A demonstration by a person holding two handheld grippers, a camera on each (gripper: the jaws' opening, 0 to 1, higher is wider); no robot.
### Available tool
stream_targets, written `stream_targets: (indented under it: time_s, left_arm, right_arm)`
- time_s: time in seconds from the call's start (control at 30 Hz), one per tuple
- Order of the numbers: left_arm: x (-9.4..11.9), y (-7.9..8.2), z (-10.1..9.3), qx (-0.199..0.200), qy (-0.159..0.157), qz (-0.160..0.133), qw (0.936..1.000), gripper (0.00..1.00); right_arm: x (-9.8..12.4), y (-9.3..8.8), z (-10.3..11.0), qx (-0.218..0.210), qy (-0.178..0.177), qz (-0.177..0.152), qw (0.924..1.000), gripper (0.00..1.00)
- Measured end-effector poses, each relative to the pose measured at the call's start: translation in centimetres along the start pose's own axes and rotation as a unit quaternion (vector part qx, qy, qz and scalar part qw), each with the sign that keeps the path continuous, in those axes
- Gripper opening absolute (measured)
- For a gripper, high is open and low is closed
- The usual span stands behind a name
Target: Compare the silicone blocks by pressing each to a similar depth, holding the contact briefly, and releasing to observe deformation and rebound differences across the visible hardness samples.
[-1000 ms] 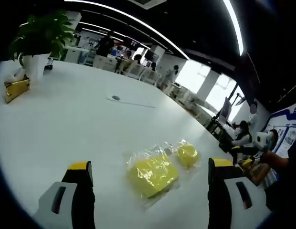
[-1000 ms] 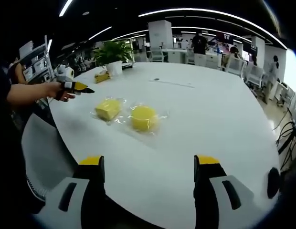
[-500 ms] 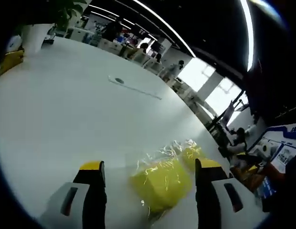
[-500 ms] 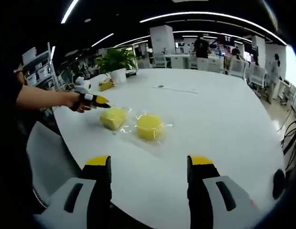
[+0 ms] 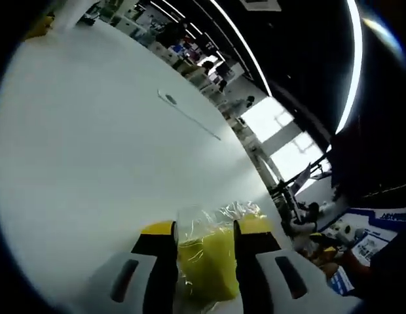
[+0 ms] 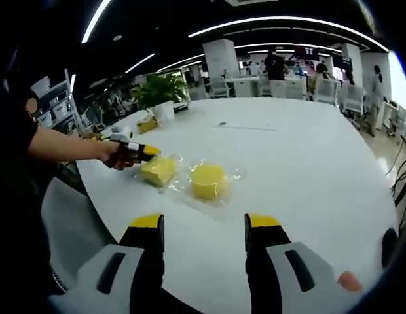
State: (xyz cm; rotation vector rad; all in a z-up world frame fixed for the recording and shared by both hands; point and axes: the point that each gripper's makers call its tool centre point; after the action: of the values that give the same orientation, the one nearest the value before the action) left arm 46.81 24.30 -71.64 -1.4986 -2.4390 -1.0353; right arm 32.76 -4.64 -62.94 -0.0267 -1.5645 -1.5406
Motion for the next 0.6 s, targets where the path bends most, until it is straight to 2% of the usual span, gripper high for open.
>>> stream_targets:
  time_s: [0.07,0.13,0.2,0.3,0.4,0.5,0.57,0.6]
  left_arm:
    - [0.0,-0.1,0.2,-0.002,0.004,0.004,1.0000,0.21]
    - [0.0,-0.1,0.3,0.010,-0.002,0.001,0.9999,0.21]
    - [0.1,0.1,0.2,0.021,-0.005,-0.005,0.9998,0.16]
    - [0.4,0.3,0.1,0.026,-0.010,-0.007,0.9996,0.01]
    - [0.5,0.3,-1.1,0.007,-0.031,-0.003,0.9995,0.00]
    - [0.6,-0.4,-1.6,-0.052,-0.021,0.025,0.9981,0.00]
    - [0.8,-1.1,-2.7,-0.095,-0.027,0.048,0.9939,0.00]
    - [0.9,-1.2,-3.0,-0.114,-0.026,0.050,0.9919,0.00]
  right_arm:
    - [0.0,0.0,-0.2,0.000,-0.003,0.000,1.0000,0.42]
    - [0.0,0.0,-0.4,0.000,-0.005,0.002,1.0000,0.41]
    - [0.0,0.0,-0.5,0.000,-0.009,0.003,1.0000,0.39]
    - [-0.1,0.0,-0.4,0.004,-0.008,0.004,1.0000,0.39]
    - [-0.2,0.2,-0.3,0.004,-0.008,0.001,1.0000,0.38]
    - [-0.1,0.3,-0.1,0.007,-0.007,0.000,1.0000,0.38]
    - [-0.1,0.2,-0.1,0.010,-0.007,0.002,0.9999,0.38]
    - [0.0,0.2,-0.1,0.011,-0.008,0.003,0.9999,0.37]
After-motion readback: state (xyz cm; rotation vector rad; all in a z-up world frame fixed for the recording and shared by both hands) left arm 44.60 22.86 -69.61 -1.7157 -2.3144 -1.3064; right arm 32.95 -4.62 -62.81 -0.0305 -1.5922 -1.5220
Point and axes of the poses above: the point that each gripper's makers call its tool centre point, and the gripper's own axes: x roughly backward along the fingers, z roughly to its left, y roughly out of its top, and after that the axes turned 6 degrees about z, right-handed
